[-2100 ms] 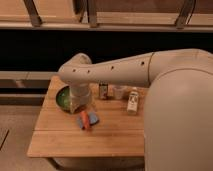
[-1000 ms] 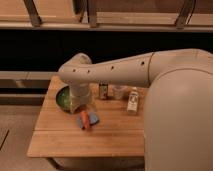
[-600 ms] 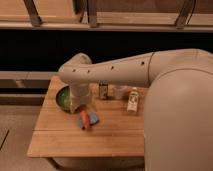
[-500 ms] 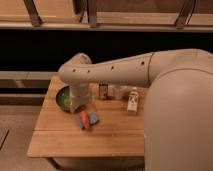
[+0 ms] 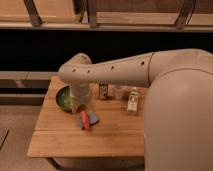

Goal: Knock the eraser over

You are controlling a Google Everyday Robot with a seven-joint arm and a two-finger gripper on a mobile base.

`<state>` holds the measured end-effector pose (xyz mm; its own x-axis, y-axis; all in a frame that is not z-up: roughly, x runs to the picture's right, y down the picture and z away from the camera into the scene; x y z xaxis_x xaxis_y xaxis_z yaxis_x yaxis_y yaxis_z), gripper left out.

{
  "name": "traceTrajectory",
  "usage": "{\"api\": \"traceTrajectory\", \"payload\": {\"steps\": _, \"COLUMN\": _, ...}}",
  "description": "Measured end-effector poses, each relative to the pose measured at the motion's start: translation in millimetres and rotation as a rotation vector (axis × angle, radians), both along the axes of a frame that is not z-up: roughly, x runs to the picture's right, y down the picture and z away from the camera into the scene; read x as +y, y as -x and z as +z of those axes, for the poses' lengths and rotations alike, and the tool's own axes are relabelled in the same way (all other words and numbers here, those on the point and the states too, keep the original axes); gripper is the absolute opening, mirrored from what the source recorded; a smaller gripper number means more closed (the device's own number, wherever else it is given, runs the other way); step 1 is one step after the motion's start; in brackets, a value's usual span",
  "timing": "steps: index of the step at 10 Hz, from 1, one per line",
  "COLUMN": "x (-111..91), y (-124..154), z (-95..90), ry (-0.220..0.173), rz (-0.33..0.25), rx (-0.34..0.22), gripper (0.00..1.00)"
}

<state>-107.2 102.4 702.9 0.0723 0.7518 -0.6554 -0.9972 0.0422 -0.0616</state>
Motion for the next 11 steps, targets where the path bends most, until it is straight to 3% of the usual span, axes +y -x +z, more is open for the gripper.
{"api": "traceTrajectory", "payload": {"steps": 2, "x": -1.1, "y": -0.6, "z": 0.5, "ry": -0.001, "rz": 0.004, "rx": 0.001, "gripper": 0.19}}
{"api": "traceTrajectory", "payload": {"steps": 4, "x": -22.0, "y": -15.6, "z": 17.5, "ry": -0.047, "rz": 0.035, "rx": 0.004, "gripper": 0.02}}
{"api": "traceTrajectory", "payload": {"steps": 6, "x": -37.1, "y": -46.5, "z": 43.1, "ry": -0.072, "rz": 0.041, "rx": 0.031, "gripper": 0.00}}
{"api": "traceTrajectory", "payload": {"steps": 7, "x": -38.2, "y": -55.9, "z": 46.4, "ry": -0.070, "rz": 0.042, "rx": 0.045, "gripper": 0.00}}
{"api": "traceTrajectory", "payload": {"steps": 11, "x": -37.8, "y": -51.5, "z": 46.2, "ry": -0.071, "rz": 0.041, "rx": 0.037, "gripper": 0.00}}
